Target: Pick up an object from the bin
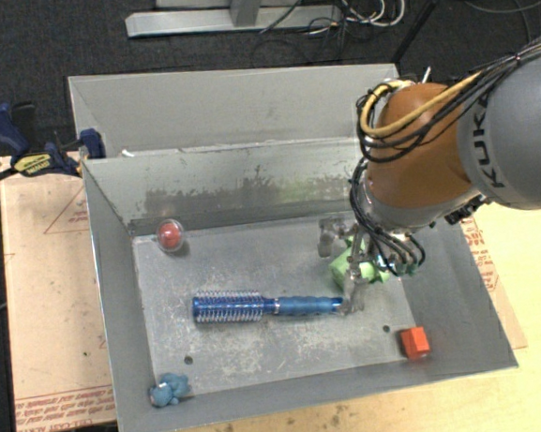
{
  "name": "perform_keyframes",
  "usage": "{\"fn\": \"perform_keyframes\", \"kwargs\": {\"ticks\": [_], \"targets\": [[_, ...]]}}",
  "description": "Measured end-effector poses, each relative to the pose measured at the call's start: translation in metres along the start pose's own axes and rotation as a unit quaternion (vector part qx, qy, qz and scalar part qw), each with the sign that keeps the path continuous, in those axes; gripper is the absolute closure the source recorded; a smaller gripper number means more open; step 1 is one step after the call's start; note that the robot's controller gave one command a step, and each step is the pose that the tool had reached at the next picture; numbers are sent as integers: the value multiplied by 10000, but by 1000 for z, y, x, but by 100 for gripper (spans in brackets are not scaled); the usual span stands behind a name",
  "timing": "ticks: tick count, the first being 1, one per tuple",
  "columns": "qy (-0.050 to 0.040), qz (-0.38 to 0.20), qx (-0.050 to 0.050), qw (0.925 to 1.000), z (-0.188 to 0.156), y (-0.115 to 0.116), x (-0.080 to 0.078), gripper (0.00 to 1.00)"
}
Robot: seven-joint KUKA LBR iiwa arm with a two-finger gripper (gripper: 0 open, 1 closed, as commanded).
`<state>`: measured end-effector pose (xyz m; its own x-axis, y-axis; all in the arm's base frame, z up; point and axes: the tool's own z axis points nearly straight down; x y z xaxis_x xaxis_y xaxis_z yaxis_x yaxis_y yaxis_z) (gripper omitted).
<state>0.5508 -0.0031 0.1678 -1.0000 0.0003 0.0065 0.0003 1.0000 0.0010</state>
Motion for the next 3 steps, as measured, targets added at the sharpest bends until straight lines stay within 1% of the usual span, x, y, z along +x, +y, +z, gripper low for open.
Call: {"fn": "perform_keyframes", "kwargs": {"ticks": [1, 2, 3], "targets": [[17, -167, 2, 9999, 91, -27, 40, 0], [-54, -315, -19, 9995, 78, 42, 18, 0], [-40, -281, -1, 9996, 79, 37, 19, 100]]}}
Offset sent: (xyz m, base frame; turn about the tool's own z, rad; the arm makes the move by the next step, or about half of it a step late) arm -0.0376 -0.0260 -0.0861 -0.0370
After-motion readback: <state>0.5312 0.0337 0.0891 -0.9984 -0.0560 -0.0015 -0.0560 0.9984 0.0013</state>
